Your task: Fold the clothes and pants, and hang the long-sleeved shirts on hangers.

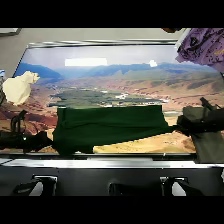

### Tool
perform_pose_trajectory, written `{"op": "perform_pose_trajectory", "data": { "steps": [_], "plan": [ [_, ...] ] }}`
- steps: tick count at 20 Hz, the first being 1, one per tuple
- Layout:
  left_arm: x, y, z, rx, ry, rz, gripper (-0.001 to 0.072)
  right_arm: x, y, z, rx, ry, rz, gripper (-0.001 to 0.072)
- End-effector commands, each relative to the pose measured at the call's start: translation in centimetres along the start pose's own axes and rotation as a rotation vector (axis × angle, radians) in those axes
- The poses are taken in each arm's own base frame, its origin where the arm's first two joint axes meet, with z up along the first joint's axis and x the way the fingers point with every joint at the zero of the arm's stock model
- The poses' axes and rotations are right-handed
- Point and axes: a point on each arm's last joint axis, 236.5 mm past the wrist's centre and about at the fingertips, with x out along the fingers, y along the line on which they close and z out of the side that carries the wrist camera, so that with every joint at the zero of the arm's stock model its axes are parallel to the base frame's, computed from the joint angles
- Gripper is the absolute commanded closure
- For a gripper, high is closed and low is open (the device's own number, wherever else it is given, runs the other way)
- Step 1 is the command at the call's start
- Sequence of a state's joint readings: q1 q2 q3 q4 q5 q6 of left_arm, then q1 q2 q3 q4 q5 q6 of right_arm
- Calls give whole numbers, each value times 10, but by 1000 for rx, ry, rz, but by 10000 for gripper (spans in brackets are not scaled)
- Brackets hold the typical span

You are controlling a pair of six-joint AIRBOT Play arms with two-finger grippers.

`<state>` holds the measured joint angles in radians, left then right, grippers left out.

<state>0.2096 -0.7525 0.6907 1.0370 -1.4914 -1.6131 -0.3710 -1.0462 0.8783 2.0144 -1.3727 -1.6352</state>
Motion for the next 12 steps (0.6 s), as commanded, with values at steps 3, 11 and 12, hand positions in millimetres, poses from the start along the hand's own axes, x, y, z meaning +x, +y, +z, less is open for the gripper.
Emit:
{"op": "perform_pose_trajectory", "data": {
  "steps": [3,11,12],
  "plan": [
    [22,-7,73,39,-29,-13,687,39,6,43,-46,-32,-96,682],
    [55,-14,183,96,22,-7,687,53,22,130,-60,-93,-69,682],
    [59,-15,195,102,20,-7,686,60,25,136,-75,-83,-70,681]
  ]
}}
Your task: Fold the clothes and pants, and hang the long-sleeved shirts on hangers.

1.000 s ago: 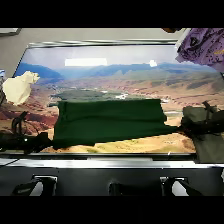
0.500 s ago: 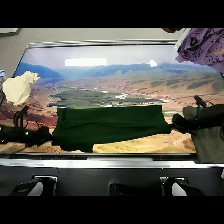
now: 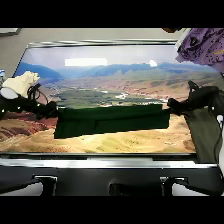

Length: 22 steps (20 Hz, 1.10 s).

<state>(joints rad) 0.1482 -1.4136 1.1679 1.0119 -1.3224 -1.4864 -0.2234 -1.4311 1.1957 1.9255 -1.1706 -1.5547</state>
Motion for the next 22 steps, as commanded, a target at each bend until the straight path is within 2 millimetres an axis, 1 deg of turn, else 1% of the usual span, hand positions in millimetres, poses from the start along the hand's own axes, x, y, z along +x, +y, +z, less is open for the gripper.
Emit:
{"op": "perform_pose_trajectory", "data": {
  "steps": [1,2,3,4,6,7,8,9,10,11,12,13,14,15,16,18,20,22],
  "plan": [
    [17,2,46,32,1,1,686,24,11,25,-41,7,15,681],
    [22,1,54,40,3,1,686,34,17,25,-69,24,11,681],
    [29,0,61,44,10,1,686,45,18,26,-85,35,-7,681],
    [37,1,66,46,22,1,686,56,15,25,-71,45,-34,681],
    [51,6,69,36,46,2,685,73,10,21,-51,70,-49,679],
    [57,9,69,23,59,3,679,77,8,20,-48,80,-51,673],
    [60,11,70,6,61,5,609,78,9,18,-35,89,-47,601],
    [59,10,71,1,57,6,465,73,9,18,-22,99,-45,471],
    [53,9,74,4,44,5,362,61,9,22,-19,110,-41,397],
    [44,8,79,-2,23,11,311,47,7,28,-27,114,-35,368],
    [34,9,83,-3,2,30,292,31,-1,38,-16,103,-31,265],
    [22,11,87,3,-17,60,291,17,-12,47,4,89,-13,219],
    [8,14,90,13,-46,98,264,10,-21,49,32,91,28,218],
    [-4,17,93,12,-76,138,256,8,-29,45,63,119,83,150],
    [-13,21,94,14,-97,170,256,9,-34,39,84,151,136,120],
    [-25,18,94,24,-121,182,257,20,-38,26,117,202,235,106],
    [-30,14,94,24,-135,180,256,38,-41,11,132,259,269,106],
    [-33,12,94,18,-143,179,256,54,-36,-1,156,303,320,106]
  ]
}}
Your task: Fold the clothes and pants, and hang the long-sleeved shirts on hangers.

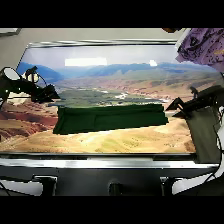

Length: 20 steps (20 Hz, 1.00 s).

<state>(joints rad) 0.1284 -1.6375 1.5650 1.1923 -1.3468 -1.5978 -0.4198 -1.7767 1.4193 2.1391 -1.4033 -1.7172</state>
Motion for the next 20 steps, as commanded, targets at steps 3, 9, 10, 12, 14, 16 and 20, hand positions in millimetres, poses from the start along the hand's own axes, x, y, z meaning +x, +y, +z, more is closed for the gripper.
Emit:
{"op": "perform_pose_trajectory", "data": {
  "steps": [3,9,10,12,14,16,20],
  "plan": [
    [-10,1,2,-11,-25,20,256,33,8,-12,38,82,181,107],
    [-4,-15,-2,22,-14,12,258,64,43,-18,-63,95,150,566],
    [-2,-21,-4,33,-8,7,272,64,49,-17,-76,85,147,681],
    [3,-39,-10,60,6,-17,642,44,57,-13,-84,31,135,682],
    [14,-71,-14,97,5,-66,684,11,59,-14,-90,-30,50,682],
    [34,-117,-22,91,10,-141,684,-29,64,-19,-98,-113,-31,682],
    [100,-229,-68,103,87,-327,685,-105,80,-33,-123,-317,-129,682]
  ]
}}
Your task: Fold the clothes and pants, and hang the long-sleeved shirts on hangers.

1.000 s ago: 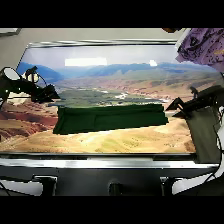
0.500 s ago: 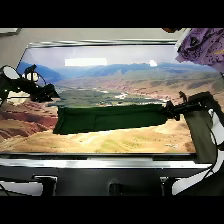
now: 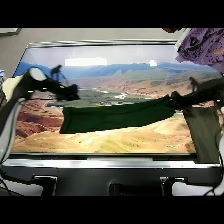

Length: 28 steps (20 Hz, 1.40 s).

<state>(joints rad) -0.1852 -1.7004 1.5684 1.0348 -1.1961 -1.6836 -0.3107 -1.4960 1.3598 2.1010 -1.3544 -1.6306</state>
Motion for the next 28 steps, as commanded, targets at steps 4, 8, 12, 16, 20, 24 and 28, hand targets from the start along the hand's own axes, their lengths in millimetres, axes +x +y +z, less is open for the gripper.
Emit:
{"op": "perform_pose_trajectory", "data": {
  "steps": [4,8,12,16,20,24,28],
  "plan": [
    [125,-164,-71,-39,83,-311,686,-106,13,-10,-30,-265,-160,681],
    [169,-233,-112,-75,122,-430,686,-134,25,-22,-45,-333,-164,681],
    [198,-281,-138,-82,178,-517,686,-143,30,-38,-29,-316,-161,681],
    [229,-299,-166,-118,257,-526,687,-150,34,-43,-36,-335,-158,681],
    [239,-308,-183,-99,292,-530,687,-161,40,-37,-31,-373,-149,681],
    [218,-288,-166,-50,323,-496,688,-165,44,-32,-14,-394,-138,681],
    [146,-226,-101,137,223,-275,687,-159,61,-31,25,-385,-57,682]
  ]
}}
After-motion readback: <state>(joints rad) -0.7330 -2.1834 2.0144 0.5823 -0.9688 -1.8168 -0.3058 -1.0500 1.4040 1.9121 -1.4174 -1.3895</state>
